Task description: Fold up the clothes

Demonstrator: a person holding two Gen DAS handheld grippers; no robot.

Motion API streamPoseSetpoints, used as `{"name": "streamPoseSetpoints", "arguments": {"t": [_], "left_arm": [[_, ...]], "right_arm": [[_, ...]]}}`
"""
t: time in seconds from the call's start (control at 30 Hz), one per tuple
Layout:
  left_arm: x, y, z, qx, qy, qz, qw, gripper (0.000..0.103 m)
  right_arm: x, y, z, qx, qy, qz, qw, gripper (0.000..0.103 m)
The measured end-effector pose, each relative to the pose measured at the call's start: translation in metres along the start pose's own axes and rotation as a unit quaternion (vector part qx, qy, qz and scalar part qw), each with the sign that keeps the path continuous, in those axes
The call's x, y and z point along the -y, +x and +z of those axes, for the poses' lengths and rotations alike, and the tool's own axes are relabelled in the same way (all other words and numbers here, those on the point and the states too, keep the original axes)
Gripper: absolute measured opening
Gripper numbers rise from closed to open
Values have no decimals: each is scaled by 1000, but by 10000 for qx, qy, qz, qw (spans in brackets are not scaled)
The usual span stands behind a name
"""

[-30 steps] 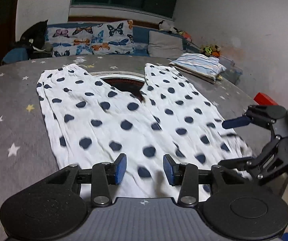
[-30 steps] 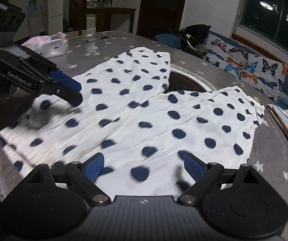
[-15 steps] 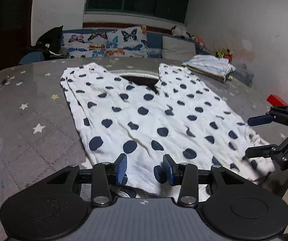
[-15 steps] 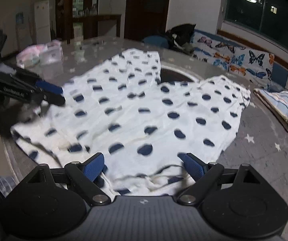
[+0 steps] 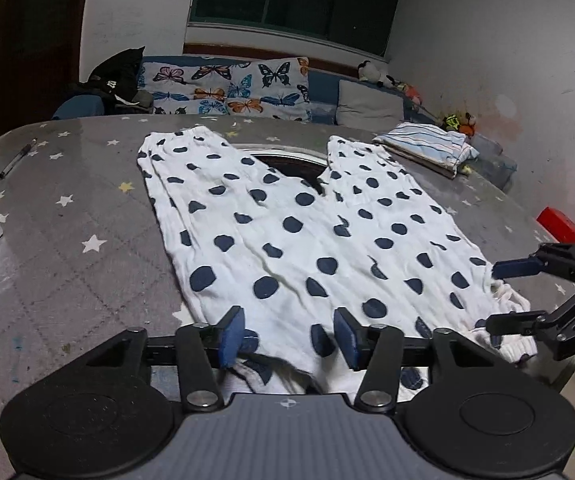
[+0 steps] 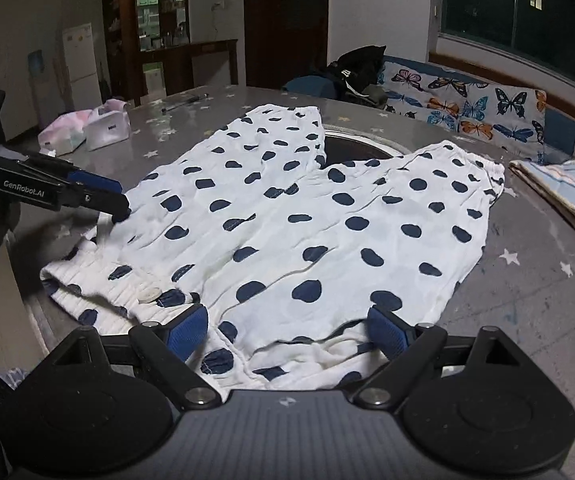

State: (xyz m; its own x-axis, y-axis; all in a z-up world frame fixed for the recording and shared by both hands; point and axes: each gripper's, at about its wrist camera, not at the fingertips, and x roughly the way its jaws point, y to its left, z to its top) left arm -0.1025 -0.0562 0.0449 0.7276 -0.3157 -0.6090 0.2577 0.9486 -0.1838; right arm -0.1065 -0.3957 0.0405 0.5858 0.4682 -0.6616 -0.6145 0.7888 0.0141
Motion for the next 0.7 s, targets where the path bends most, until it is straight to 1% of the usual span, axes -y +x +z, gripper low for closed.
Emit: {"name": "streamPoseSetpoints", "arguments": {"t": [0.13,0.23,0.33,0.4,0.5,0.57,0.6,0.63,0.7], "left_arm": [[4,3,-4,-117,-12,6,9999,58],[5,3,-7,-146,-9,21,9999,61],[7,4,-11,-143,7,89,9999,60],[9,5,-14,-142,77,168,9997,58],[9,5,-16,-152,149,306,9993,49],[7,5,-16,-156,156,386,9990,35],[6,4,-15,-162,146,418,9989,31],[3,4,-15,-173,138,442,9988,22],[-1,4,-14,-199,143,435,9988,19]], "right_arm": [[0,8,-8,-136,74,-7,9999,89],[-1,3,-7,-62,66,-23,10000,89],[-2,0,-6,-11,36,-34,10000,89],[-3,4,-10,-88,57,-30,9999,89],[-4,5,-13,-89,135,1,9999,89],[-5,4,-14,-84,148,2,9999,89],[-6,4,-14,-91,153,12,9998,89],[-7,4,-15,-96,159,23,9998,89],[-10,2,-16,-99,185,61,9998,89]]}}
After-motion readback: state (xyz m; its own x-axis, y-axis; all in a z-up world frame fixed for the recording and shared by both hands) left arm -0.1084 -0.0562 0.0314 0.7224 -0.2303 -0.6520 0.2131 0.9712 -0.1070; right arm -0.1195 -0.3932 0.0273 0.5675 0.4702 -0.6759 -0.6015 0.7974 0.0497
